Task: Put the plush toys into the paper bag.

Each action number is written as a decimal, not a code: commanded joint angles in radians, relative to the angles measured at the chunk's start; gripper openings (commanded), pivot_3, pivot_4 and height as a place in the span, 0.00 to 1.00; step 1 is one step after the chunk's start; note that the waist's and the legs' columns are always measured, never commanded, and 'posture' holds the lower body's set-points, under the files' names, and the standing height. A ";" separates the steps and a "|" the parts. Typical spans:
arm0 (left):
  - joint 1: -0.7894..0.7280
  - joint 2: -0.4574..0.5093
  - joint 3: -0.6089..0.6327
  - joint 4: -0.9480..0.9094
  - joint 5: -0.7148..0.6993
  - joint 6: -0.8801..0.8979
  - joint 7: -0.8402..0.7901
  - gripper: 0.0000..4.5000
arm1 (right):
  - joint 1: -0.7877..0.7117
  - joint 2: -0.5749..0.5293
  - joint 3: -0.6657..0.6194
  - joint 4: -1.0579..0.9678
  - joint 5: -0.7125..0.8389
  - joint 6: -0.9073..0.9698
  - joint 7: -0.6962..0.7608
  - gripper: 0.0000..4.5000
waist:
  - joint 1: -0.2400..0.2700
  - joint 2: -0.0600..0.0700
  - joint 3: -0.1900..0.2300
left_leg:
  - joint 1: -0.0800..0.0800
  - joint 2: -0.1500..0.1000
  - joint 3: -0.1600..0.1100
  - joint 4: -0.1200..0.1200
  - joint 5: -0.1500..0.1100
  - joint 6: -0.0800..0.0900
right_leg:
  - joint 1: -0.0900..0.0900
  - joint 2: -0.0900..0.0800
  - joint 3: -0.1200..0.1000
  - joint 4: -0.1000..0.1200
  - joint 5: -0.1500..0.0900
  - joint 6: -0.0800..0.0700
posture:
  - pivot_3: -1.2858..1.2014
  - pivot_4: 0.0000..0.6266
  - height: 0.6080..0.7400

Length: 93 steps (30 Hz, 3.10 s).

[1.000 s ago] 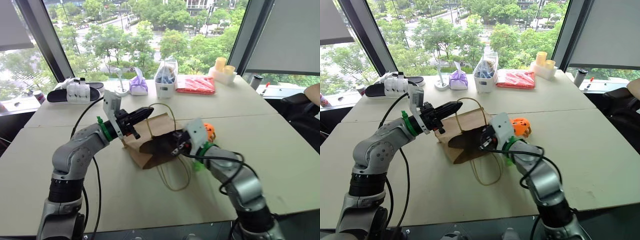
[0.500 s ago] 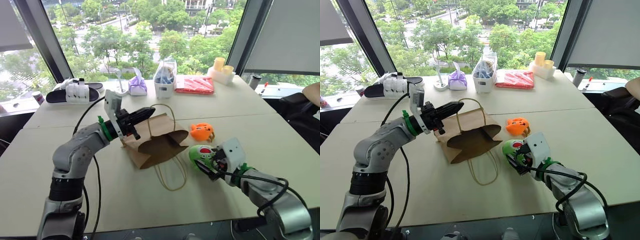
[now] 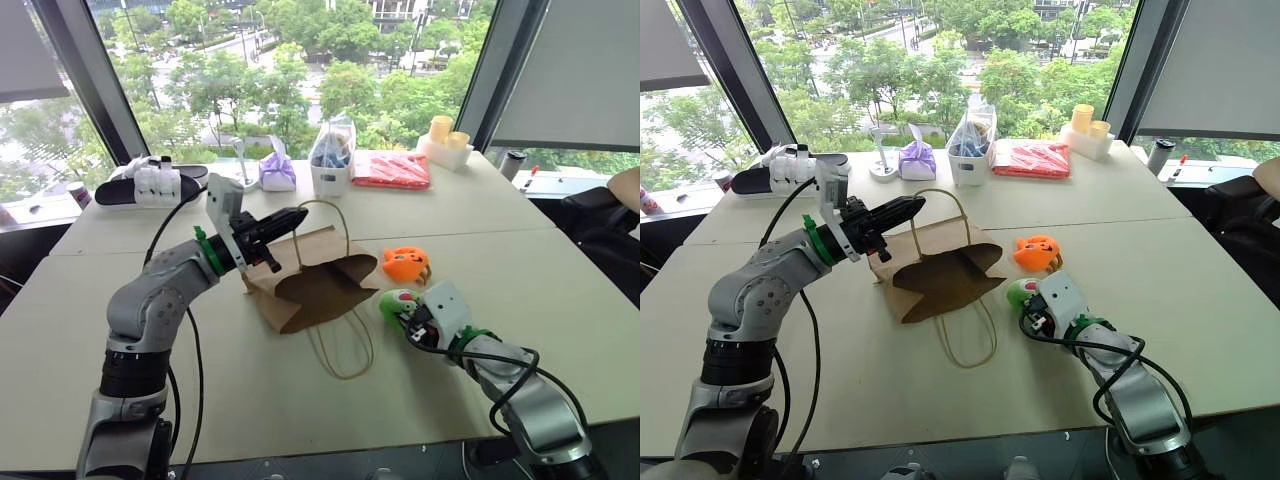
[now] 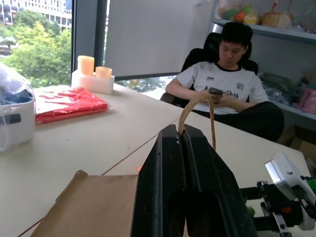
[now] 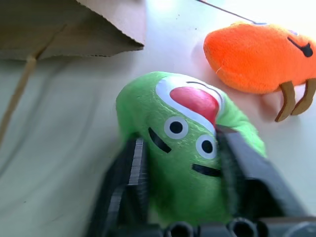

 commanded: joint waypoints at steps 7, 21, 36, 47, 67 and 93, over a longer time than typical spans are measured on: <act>-0.033 -0.005 0.009 -0.008 0.005 -0.038 0.008 0.00 | -0.041 -0.031 -0.118 -0.189 0.102 0.131 0.076 0.01 | 0.002 0.000 0.000 | 0.000 0.000 0.000 0.000 0.000 0.000 | 0.000 0.000 0.000 0.000 0.000 0.000 | 0.52 0.24 1.00; -0.066 -0.058 -0.012 -0.030 -0.029 0.000 0.023 0.00 | -0.287 0.095 0.072 -0.241 0.318 0.288 0.099 0.01 | -0.001 0.000 0.000 | 0.000 0.000 -0.002 0.000 0.000 0.000 | 0.000 0.000 -0.002 -0.001 0.000 0.000 | 0.52 0.24 1.00; -0.034 -0.075 -0.007 -0.118 -0.102 0.072 0.097 0.00 | -0.522 0.328 0.207 0.319 0.153 -0.078 0.118 0.01 | -0.006 0.000 0.000 | -0.001 0.000 -0.002 -0.001 0.003 -0.005 | -0.001 0.000 -0.001 0.000 0.000 0.000 | 0.52 0.24 1.00; -0.052 -0.083 0.032 -0.055 -0.092 0.044 0.150 0.00 | -0.459 0.244 0.166 0.091 0.093 -0.006 0.112 0.94 | -0.003 0.000 0.000 | -0.001 0.000 -0.002 -0.001 0.003 -0.005 | -0.001 0.000 -0.001 0.000 0.000 0.000 | 0.52 0.24 1.00; -0.060 -0.057 0.012 0.023 -0.039 -0.020 0.092 0.00 | -0.370 0.100 -0.119 0.464 0.042 -0.148 -0.022 0.94 | -0.007 0.000 0.000 | 0.000 0.000 0.000 -0.001 0.002 -0.003 | -0.001 0.000 0.000 0.000 0.000 0.000 | 0.52 0.24 1.00; -0.062 -0.086 0.018 0.029 -0.031 -0.034 0.115 0.00 | -0.195 0.065 -0.206 0.000 0.106 0.045 -0.027 0.23 | 0.000 0.001 0.000 | -0.003 -0.001 -0.001 -0.001 0.003 -0.005 | -0.002 -0.001 0.000 -0.001 0.000 0.000 | 0.52 0.24 1.00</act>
